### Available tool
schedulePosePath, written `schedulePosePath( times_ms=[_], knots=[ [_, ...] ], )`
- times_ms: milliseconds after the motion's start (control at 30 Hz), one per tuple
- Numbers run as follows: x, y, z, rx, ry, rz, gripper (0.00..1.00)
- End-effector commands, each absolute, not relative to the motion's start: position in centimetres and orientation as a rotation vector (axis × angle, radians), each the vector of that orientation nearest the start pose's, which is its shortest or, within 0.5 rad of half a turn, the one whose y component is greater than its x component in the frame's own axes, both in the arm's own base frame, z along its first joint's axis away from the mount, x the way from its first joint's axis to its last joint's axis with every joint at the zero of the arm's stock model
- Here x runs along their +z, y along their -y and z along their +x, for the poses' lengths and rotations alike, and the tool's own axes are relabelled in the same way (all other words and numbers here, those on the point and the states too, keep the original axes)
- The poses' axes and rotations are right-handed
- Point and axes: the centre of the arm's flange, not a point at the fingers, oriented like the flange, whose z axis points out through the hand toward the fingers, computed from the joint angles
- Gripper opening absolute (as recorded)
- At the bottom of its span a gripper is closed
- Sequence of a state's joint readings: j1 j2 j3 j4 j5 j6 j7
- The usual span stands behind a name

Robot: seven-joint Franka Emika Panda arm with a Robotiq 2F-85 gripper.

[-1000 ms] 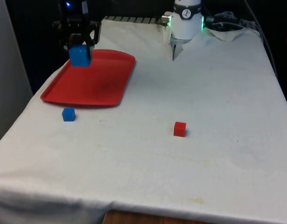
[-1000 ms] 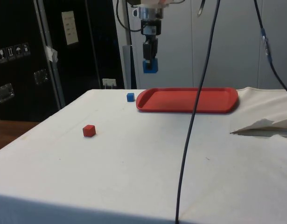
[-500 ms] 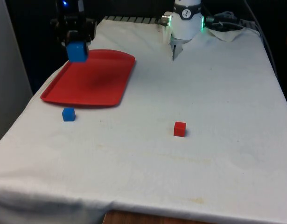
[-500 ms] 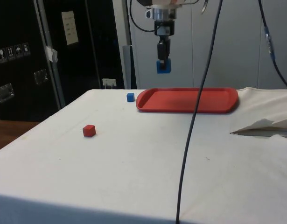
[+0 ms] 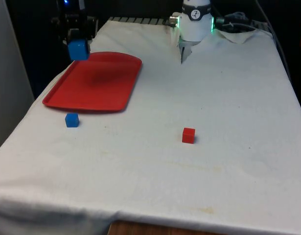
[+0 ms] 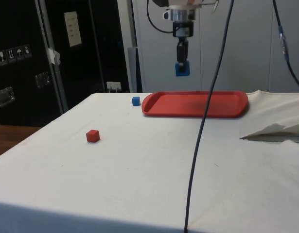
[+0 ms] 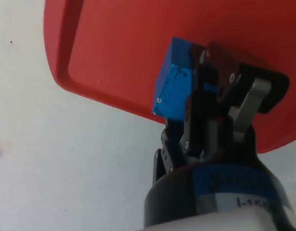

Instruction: Pick up the largest block and place it onto the tray.

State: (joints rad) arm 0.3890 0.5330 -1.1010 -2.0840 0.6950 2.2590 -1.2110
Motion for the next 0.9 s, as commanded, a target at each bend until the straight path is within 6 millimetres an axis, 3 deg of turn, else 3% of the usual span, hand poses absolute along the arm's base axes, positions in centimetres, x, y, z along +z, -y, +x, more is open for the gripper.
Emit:
schedulePosePath(
  times_ms=[0, 500, 867],
  knots=[
    [29.5, 35.0, 45.6, -0.104, 0.157, -3.126, 0.01],
    [28.5, 34.8, 45.5, -0.088, 0.150, -3.126, 0.01],
    [25.4, 34.7, 45.4, -0.131, 0.143, -3.136, 0.01]
  ],
)
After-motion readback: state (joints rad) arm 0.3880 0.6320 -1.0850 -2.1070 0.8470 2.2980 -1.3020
